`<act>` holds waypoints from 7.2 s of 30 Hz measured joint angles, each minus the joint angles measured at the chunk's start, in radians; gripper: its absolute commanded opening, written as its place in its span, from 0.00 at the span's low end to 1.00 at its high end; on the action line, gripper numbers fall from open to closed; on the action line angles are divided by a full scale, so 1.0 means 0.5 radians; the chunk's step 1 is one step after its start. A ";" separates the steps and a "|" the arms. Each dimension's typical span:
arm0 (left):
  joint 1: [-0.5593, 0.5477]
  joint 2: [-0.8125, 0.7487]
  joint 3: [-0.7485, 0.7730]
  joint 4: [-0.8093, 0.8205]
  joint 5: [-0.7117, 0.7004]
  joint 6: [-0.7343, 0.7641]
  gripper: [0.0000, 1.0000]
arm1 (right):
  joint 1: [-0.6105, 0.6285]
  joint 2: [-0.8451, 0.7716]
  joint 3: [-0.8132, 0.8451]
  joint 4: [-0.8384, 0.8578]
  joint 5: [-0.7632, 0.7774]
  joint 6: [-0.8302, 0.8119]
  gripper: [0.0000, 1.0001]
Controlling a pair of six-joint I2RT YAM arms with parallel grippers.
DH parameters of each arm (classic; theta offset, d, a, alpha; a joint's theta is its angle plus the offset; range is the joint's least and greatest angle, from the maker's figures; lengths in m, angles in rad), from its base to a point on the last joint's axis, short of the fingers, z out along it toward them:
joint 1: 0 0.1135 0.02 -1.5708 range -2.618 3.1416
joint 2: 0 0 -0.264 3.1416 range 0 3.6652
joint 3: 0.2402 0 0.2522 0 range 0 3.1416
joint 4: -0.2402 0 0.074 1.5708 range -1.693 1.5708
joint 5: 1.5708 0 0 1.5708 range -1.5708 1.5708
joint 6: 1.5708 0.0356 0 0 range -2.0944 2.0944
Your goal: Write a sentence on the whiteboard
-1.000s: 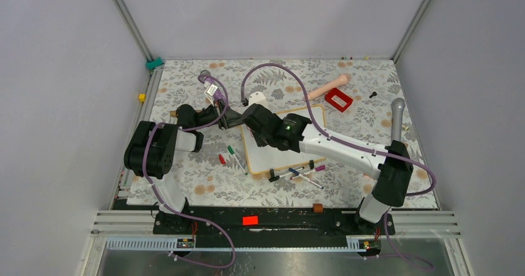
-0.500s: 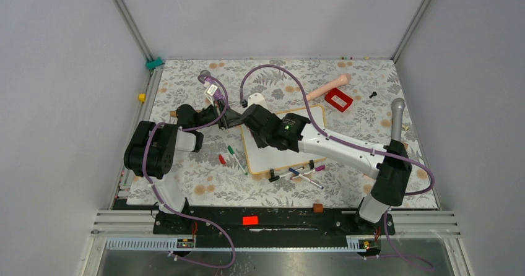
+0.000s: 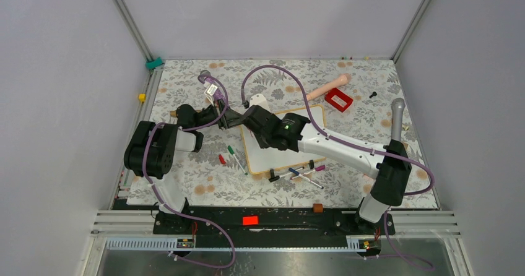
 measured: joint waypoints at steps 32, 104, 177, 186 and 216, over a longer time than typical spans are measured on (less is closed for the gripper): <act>0.011 0.000 0.000 -0.009 0.001 0.005 0.01 | -0.013 0.108 0.198 -0.027 -0.077 -0.056 0.00; 0.011 0.000 0.000 -0.024 -0.002 0.006 0.01 | -0.086 -0.051 -0.047 0.006 -0.069 0.101 0.00; 0.018 0.000 0.000 -0.010 0.005 0.004 0.01 | -0.198 -0.537 -0.337 0.237 0.001 0.005 0.00; 0.018 0.000 -0.001 -0.010 0.001 -0.004 0.01 | -0.207 -0.590 -0.376 0.199 0.051 0.004 0.00; 0.018 0.046 0.091 -0.011 0.112 -0.004 0.01 | -0.227 -0.684 -0.480 0.184 0.032 -0.078 0.00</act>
